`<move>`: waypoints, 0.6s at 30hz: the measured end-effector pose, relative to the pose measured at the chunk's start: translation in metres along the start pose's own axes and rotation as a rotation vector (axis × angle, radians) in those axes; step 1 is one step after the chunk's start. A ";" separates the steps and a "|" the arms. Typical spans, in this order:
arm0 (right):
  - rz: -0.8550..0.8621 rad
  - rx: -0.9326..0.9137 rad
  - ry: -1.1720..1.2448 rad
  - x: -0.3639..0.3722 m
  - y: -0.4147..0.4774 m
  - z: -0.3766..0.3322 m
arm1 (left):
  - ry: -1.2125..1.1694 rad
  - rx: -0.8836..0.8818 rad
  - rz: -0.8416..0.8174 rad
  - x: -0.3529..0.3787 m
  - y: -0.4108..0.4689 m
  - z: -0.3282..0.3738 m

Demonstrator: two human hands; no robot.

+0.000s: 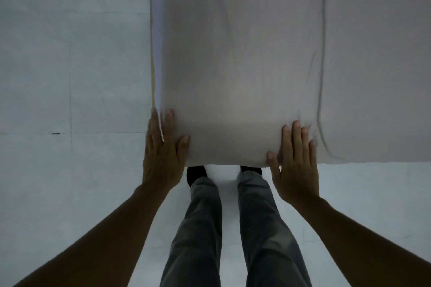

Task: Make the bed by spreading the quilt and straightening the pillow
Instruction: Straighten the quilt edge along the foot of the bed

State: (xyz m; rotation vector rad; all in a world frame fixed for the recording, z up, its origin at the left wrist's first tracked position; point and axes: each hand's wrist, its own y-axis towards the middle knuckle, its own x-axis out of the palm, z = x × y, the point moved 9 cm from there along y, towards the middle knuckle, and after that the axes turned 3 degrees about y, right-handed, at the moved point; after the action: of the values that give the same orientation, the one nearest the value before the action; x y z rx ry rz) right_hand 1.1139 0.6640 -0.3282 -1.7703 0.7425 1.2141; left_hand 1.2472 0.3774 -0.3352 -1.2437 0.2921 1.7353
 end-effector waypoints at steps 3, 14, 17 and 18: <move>0.123 0.110 0.129 -0.022 -0.009 0.011 | -0.239 -0.216 0.090 -0.011 -0.013 -0.019; 0.210 0.422 0.319 -0.035 0.030 0.068 | 0.159 0.079 0.072 -0.037 -0.002 -0.011; 0.031 0.579 0.266 -0.016 0.001 0.088 | 0.146 -0.145 -0.088 -0.022 -0.003 -0.025; -0.056 0.650 0.256 -0.008 -0.014 0.098 | 0.155 -0.215 -0.140 -0.018 0.000 -0.027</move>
State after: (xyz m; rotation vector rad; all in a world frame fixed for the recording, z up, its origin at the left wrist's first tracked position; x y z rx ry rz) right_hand 1.0801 0.7567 -0.3338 -1.3892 1.0820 0.6054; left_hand 1.2646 0.3498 -0.3320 -1.5209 0.1066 1.5841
